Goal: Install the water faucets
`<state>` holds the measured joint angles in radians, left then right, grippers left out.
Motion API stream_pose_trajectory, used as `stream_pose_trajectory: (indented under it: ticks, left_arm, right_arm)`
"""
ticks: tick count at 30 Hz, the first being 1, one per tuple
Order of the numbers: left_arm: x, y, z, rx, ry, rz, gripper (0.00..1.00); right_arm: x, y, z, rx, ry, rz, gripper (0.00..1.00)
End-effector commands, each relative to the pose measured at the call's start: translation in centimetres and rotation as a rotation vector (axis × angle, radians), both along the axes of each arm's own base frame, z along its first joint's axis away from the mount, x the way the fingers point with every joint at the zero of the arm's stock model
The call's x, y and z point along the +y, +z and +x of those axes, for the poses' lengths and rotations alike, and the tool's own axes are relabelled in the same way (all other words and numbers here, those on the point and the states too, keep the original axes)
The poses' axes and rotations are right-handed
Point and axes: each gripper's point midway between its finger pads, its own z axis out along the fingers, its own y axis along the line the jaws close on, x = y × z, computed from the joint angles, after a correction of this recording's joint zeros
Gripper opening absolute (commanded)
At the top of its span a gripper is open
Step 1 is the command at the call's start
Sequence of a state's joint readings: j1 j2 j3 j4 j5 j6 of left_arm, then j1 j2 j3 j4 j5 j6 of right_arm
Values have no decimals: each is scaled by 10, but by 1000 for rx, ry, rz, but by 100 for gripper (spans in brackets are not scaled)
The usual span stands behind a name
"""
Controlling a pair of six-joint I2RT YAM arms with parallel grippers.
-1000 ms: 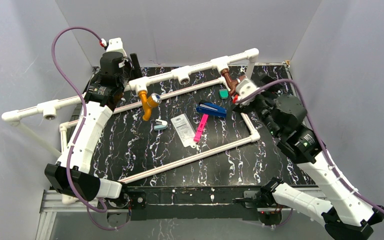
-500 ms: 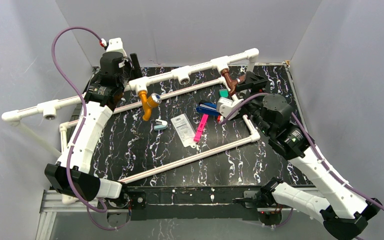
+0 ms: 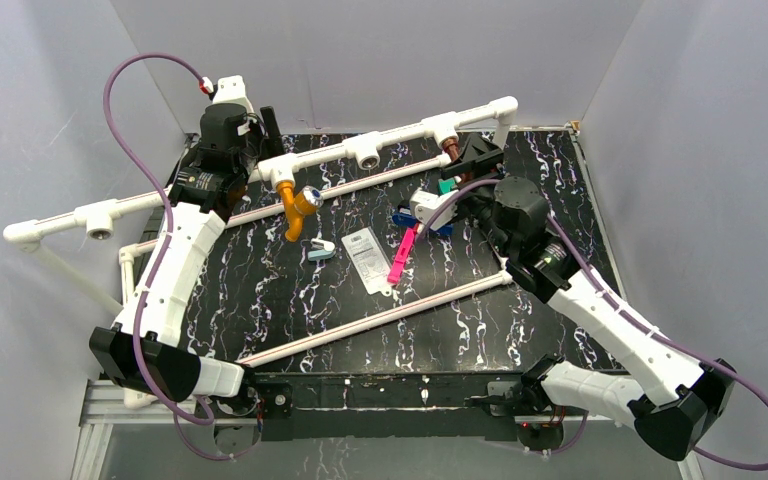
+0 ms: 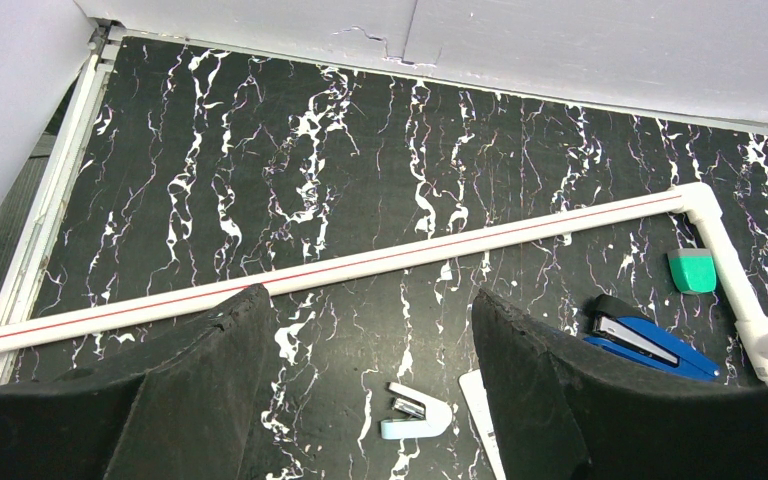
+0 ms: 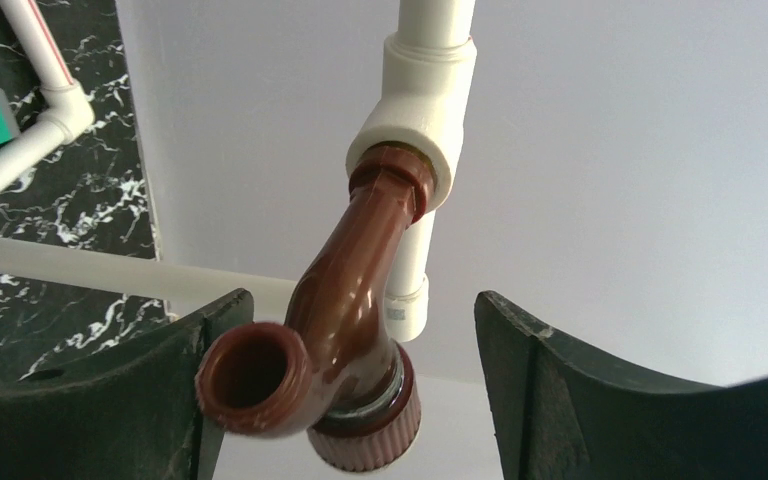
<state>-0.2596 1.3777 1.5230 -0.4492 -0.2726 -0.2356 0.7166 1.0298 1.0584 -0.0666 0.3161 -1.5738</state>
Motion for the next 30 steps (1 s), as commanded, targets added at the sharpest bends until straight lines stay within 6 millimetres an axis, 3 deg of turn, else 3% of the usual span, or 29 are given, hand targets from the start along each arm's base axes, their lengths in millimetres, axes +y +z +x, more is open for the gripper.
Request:
stream_pose_trajectory:
  ticks: [1, 8, 11, 19, 24, 30]
  left_arm:
    - [-10, -77, -31, 291, -71, 68, 71]
    - [-11, -77, -30, 295, -70, 70, 71]
    - [-11, -77, -30, 294, -70, 72, 71]
    - [-9, -78, -32, 295, -65, 75, 71]
    - [-9, -77, -32, 292, -66, 74, 71]
    - [-9, -76, -32, 289, -65, 73, 71]
  right_arm:
    - [2, 30, -1, -110, -3, 43, 80]
    - [15, 16, -4, -91, 14, 48, 68]
    - [21, 8, -6, -65, 16, 71, 57]
    - [21, -8, -7, 9, -40, 180, 1]
    - [16, -13, -6, 44, -92, 290, 1]
    - [24, -15, -8, 183, -106, 595, 1]
